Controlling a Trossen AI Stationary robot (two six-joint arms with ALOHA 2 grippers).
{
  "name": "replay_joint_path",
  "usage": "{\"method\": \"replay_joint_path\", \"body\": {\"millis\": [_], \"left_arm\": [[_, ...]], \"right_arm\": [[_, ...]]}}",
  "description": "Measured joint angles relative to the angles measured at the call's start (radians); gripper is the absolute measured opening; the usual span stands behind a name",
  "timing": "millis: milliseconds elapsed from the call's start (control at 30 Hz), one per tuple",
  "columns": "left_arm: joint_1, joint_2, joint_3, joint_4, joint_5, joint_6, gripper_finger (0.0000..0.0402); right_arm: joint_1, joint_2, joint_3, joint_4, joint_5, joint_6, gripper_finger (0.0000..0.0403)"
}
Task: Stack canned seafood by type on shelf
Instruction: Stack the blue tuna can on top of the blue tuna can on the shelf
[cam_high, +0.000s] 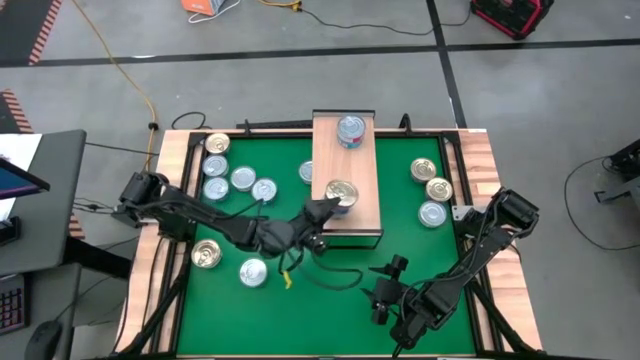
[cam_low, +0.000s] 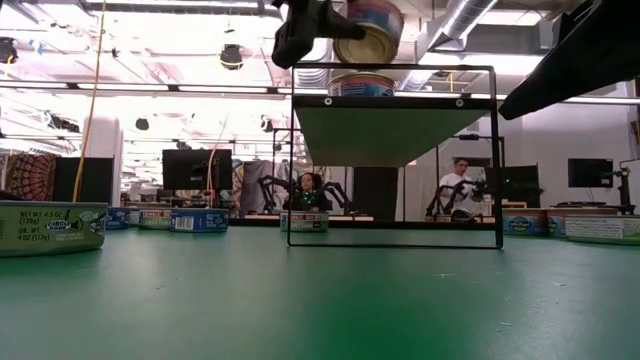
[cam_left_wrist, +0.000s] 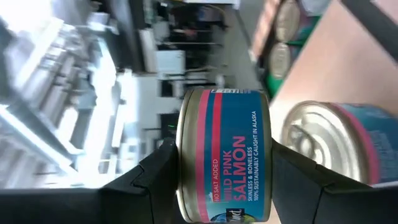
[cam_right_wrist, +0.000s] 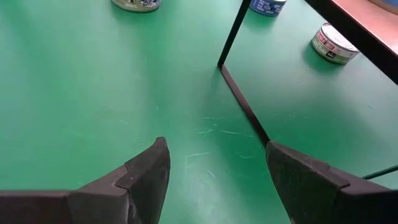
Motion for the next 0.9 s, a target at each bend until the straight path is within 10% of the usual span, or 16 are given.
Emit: {"method": "replay_joint_path", "body": {"millis": [200, 900], "left_arm": [[-0.005, -0.002, -0.097, 0.231, 0.037, 0.110, 0.0201], [0.039, -0.201, -0.103, 0.026, 0.117, -0.075, 0.0210]], "right_arm": [[0.000, 0.000, 0.000, 0.001, 0.000, 0.000, 0.0292], [-0.008, 0.000, 0.000, 0.002, 0.000, 0.000, 0.0292]]}}
